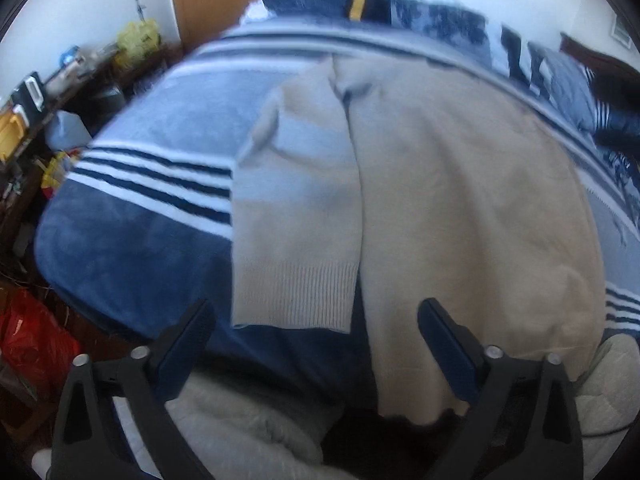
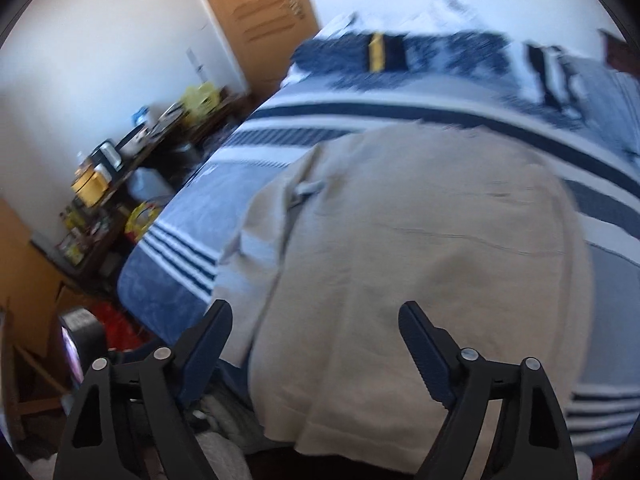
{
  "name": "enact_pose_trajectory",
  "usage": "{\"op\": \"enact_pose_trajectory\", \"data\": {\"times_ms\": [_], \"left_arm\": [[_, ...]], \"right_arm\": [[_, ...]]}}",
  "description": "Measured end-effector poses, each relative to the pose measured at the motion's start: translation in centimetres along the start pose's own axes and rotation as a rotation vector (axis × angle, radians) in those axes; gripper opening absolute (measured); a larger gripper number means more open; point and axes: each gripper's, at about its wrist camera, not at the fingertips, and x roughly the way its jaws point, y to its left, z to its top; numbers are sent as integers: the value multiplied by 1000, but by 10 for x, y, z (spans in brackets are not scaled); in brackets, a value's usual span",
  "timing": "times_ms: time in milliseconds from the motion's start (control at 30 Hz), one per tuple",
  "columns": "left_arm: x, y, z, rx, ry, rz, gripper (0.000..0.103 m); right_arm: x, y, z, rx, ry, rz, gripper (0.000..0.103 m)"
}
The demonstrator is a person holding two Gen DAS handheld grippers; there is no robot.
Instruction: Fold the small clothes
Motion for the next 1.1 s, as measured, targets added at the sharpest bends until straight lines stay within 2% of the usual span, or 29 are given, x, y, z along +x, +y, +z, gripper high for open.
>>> {"op": "enact_pose_trajectory", "data": {"times_ms": [33, 100, 200, 267, 300, 333, 367, 433, 467, 567, 600, 667, 733, 833, 967, 1033, 1100], "left_arm": [[12, 1, 1, 1, 38, -20, 78], [29, 2, 0, 6, 70, -33, 72], [41, 1, 1, 16, 87, -12, 70], [41, -2, 4, 23, 72, -3, 67], [42, -2, 5, 20, 76, 5, 59], [43, 1, 6, 10, 82, 19, 46], [43, 6, 7, -16, 81, 13, 40], [40, 18, 10, -82, 70, -46, 14], [39, 26, 12, -121, 74, -76, 9], [30, 40, 13, -188, 58, -144, 7], [20, 46, 15, -219, 29, -182, 6], [-4, 58, 19, -267, -38, -248, 6], [-41, 74, 27, -318, -134, -306, 6], [-84, 89, 42, -367, -202, -391, 6], [-136, 68, 69, -259, -275, -447, 6], [-160, 35, 81, -139, -301, -457, 6], [-173, 2, 75, -33, -301, -457, 6]], "right_arm": [[13, 3, 4, -4, 26, 29, 82], [49, 7, 19, -18, 80, 68, 82], [99, 10, 34, 0, 162, 127, 79], [135, 10, 42, 37, 221, 172, 74], [147, 10, 44, 47, 244, 194, 73], [161, 12, 46, 55, 265, 219, 69], [181, 15, 50, 62, 285, 226, 66], [202, 19, 49, 74, 325, 243, 63], [221, 21, 49, 98, 356, 257, 59], [245, 32, 46, 106, 410, 271, 52], [255, 38, 44, 106, 430, 263, 47], [263, 48, 41, 110, 474, 290, 6], [253, 61, 50, 104, 449, 315, 6], [215, 77, 72, 85, 362, 403, 6], [158, 90, 108, 59, 241, 480, 5], [129, 85, 121, 39, 185, 490, 4], [100, 71, 125, 32, 140, 473, 4]]}}
